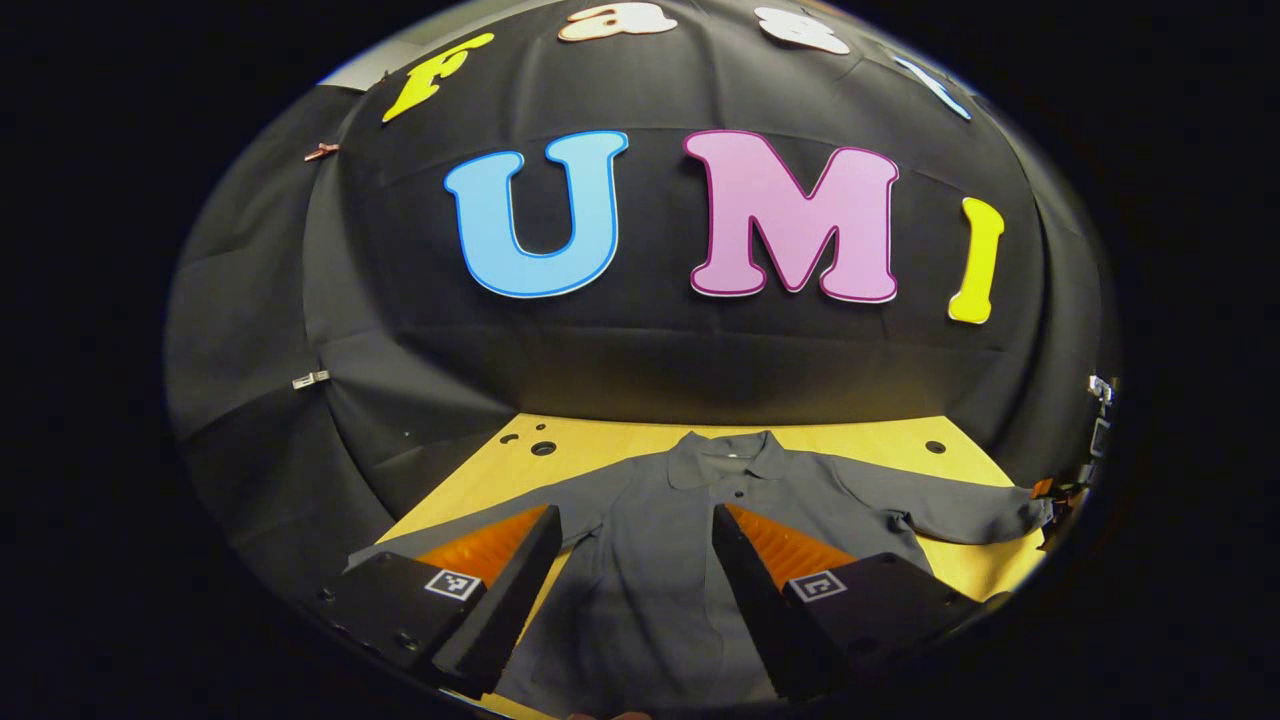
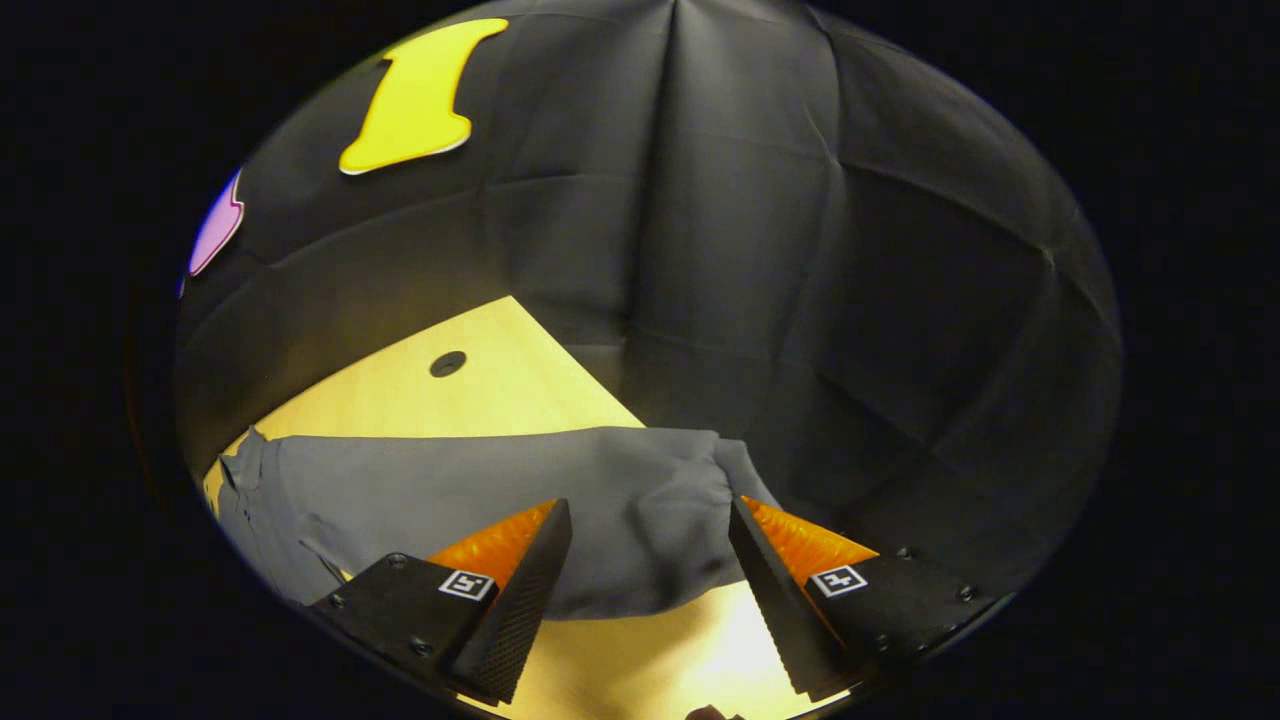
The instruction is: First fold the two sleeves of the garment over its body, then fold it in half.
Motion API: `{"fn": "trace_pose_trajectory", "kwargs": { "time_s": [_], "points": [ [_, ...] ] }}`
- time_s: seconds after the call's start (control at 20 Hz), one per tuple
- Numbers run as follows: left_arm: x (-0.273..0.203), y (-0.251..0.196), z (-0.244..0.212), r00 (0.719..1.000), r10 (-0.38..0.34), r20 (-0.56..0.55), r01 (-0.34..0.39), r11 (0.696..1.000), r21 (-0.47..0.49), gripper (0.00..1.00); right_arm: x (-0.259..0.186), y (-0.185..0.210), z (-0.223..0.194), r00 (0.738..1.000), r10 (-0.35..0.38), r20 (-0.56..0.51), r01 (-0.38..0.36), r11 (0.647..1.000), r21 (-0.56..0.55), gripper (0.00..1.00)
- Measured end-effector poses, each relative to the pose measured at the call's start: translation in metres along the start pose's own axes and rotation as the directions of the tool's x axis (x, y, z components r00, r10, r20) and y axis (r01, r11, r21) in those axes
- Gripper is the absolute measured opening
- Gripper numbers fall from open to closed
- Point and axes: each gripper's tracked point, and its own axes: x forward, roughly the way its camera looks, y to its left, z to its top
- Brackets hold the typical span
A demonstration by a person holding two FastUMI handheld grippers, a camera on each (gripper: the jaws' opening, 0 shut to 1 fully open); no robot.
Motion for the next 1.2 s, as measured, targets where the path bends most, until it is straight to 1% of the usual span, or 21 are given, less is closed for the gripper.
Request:
{"fn": "trace_pose_trajectory", "kwargs": {
  "time_s": [0.15,0.3,0.6,0.65,0.8,0.85,0.9,0.95,1.05,1.1,1.15,1.2],
  "points": [
    [0.001,-0.003,-0.001,1.0,0.0,-0.009,0.0,1.0,0.011,0.96,0.021,-0.014,-0.016,0.998,-0.032,-0.049,0.031,0.999,-0.011,0.98],
    [0.001,-0.006,0.001,1.0,-0.004,-0.016,0.004,1.0,0.027,0.95,0.032,-0.022,-0.025,0.996,-0.053,-0.078,0.048,0.997,-0.061,0.98],
    [0.003,-0.015,0.001,1.0,-0.015,-0.024,0.016,0.998,0.057,0.94,0.045,-0.022,-0.041,0.99,-0.04,-0.134,0.031,0.997,-0.065,0.98],
    [0.002,-0.016,0.002,1.0,-0.018,-0.021,0.019,0.998,0.056,0.94,0.045,-0.021,-0.038,0.991,-0.037,-0.125,0.029,0.997,-0.066,0.98],
    [0.002,-0.021,0.003,0.999,-0.028,-0.016,0.028,0.998,0.055,0.97,0.045,-0.016,-0.04,0.99,-0.003,-0.14,-0.004,0.999,-0.053,0.97],
    [0.002,-0.022,0.002,0.999,-0.03,-0.019,0.031,0.998,0.053,0.98,0.046,-0.013,-0.04,0.989,0.013,-0.147,-0.019,0.999,-0.04,0.85],
    [0.002,-0.023,0.001,0.999,-0.032,-0.021,0.033,0.998,0.05,0.98,0.048,-0.011,-0.044,0.988,0.026,-0.155,-0.031,0.999,-0.032,0.81],
    [0.001,-0.024,0.0,0.999,-0.033,-0.022,0.034,0.998,0.046,0.98,0.049,-0.01,-0.045,0.988,0.037,-0.152,-0.043,0.998,-0.036,0.75],
    [0.002,-0.023,-0.004,0.999,-0.027,-0.031,0.028,0.999,0.041,0.98,0.049,-0.004,-0.045,0.989,0.032,-0.147,-0.043,0.997,-0.072,0.39],
    [0.001,-0.022,-0.005,0.999,-0.024,-0.037,0.025,0.999,0.039,0.98,0.047,0.001,-0.044,0.989,0.045,-0.143,-0.059,0.994,-0.097,0.21],
    [0.0,-0.021,-0.008,0.999,-0.022,-0.041,0.023,0.999,0.035,0.98,0.048,0.003,-0.046,0.99,0.032,-0.139,-0.05,0.991,-0.126,0.21],
    [0.0,-0.02,-0.009,0.999,-0.021,-0.045,0.022,0.999,0.028,0.98,0.048,0.006,-0.046,0.989,0.044,-0.141,-0.066,0.986,-0.151,0.07]
  ]
}}
